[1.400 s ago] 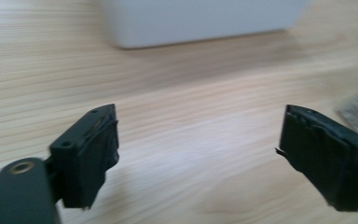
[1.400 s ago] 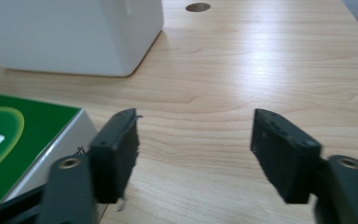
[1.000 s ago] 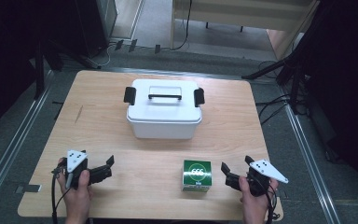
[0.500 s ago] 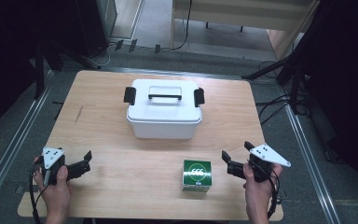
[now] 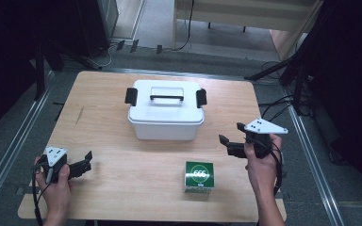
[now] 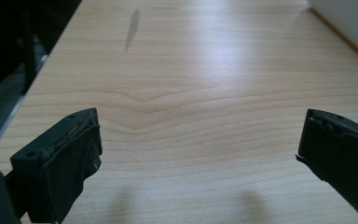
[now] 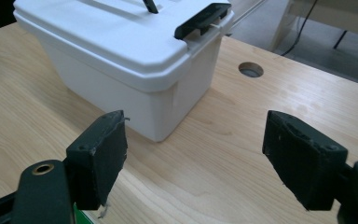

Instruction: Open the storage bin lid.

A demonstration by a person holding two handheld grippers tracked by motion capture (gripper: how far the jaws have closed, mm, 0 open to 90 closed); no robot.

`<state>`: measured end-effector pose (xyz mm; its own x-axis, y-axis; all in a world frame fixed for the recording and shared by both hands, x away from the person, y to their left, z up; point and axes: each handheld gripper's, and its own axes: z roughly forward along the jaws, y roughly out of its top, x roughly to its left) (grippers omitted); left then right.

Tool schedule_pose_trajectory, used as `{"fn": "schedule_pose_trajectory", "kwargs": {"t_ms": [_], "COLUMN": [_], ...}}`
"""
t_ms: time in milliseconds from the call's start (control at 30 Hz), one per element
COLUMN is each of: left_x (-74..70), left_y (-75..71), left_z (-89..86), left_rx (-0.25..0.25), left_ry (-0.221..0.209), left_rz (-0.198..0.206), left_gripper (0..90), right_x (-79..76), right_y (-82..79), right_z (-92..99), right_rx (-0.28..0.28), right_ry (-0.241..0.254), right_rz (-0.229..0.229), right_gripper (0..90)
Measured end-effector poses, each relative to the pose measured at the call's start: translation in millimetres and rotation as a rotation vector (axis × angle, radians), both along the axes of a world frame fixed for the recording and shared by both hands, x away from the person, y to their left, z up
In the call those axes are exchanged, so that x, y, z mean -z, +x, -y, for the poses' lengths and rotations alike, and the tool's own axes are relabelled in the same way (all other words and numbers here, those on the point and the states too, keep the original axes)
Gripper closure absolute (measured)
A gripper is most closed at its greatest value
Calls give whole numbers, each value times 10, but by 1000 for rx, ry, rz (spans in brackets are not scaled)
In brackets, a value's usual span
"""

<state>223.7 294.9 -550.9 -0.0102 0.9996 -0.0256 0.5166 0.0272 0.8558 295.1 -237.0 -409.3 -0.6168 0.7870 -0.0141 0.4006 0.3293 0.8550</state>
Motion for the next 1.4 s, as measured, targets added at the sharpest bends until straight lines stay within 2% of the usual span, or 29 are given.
{"fn": "schedule_pose_trajectory", "kwargs": {"t_ms": [100, 133, 167, 200, 233, 267, 333, 400, 567, 633, 700, 733, 767, 800, 833, 900, 933, 967, 1000, 1033, 1067, 1200, 1233, 1267, 1400], "left_x": [0, 0, -1, -1, -1, 1, 0, 0, 0, 1, 2, 2, 2, 2, 2, 4, 3, 2, 2, 2, 2, 2, 2, 4, 5], "left_y": [2, 6, 6, 13, 13, 19, 29, 38, 53, 64, 64, 66, 66, 67, 69, 74, 76, 75, 75, 75, 76, 80, 80, 84, 89], "left_z": [8, 15, 14, 20, 20, 22, 26, 26, 29, 33, 40, 38, 38, 28, 24, 21, 19, 16, 15, 15, 12, 3, 3, 7, 10], "left_rx": [9, 13, 18, 22, 22, 21, 18, 20, 16, 19, 15, 18, 18, 17, 16, 17, 17, 20, 18, 18, 17, 13, 13, 11, 9], "left_ry": [4, 1, 7, 9, 9, 8, 10, 12, 20, 25, 29, 28, 28, 17, 15, 10, 8, 7, 6, 6, 4, -3, -3, -4, -5], "left_rz": [7, 8, 4, 3, 3, 3, 4, 5, -7, -19, -17, -19, -19, -22, -24, -26, -30, -32, -31, -31, -31, -33, -33, -32, -36], "left_gripper": [0, 0, 0, 0, 0, 0, 0, 0, 0, 0, 0, 0, 0, 0, 0, 0, 0, 0, 0, 0, 0, 0, 0, 0, 0], "right_x": [-48, -88, -88, -115, -115, -123, -131, -154, -224, -260, -308, -359, -359, -422, -462, -485, -539, -550, -571, -571, -605, -628, -628, -623, -612], "right_y": [72, 151, 151, 235, 235, 288, 447, 512, 608, 659, 721, 776, 776, 845, 891, 918, 1009, 1040, 1084, 1084, 1133, 1217, 1217, 1262, 1317], "right_z": [-39, -83, -83, -118, -118, -138, -177, -198, -218, -242, -295, -346, -346, -420, -468, -498, -590, -625, -681, -681, -781, -971, -971, -1054, -1168], "right_rx": [-19, -19, -19, -29, -29, -39, -118, -126, -143, -156, -183, -218, -218, -260, -274, -290, -345, -370, -421, -421, -457, -497, -497, -510, -536], "right_ry": [0, -19, -19, -54, -54, -72, -66, -94, -101, -120, -158, -189, -189, -228, -257, -270, -310, -315, -308, -308, -336, -407, -407, -434, -456], "right_rz": [-13, -13, -13, -15, -15, -33, -94, -93, -98, -91, -88, -77, -77, -90, -82, -87, -99, -109, -139, -139, -151, -168, -168, -178, -191], "right_gripper": [214, 210, 210, 195, 195, 197, 202, 204, 212, 224, 236, 276, 276, 287, 305, 303, 303, 298, 291, 291, 304, 283, 283, 257, 287]}}
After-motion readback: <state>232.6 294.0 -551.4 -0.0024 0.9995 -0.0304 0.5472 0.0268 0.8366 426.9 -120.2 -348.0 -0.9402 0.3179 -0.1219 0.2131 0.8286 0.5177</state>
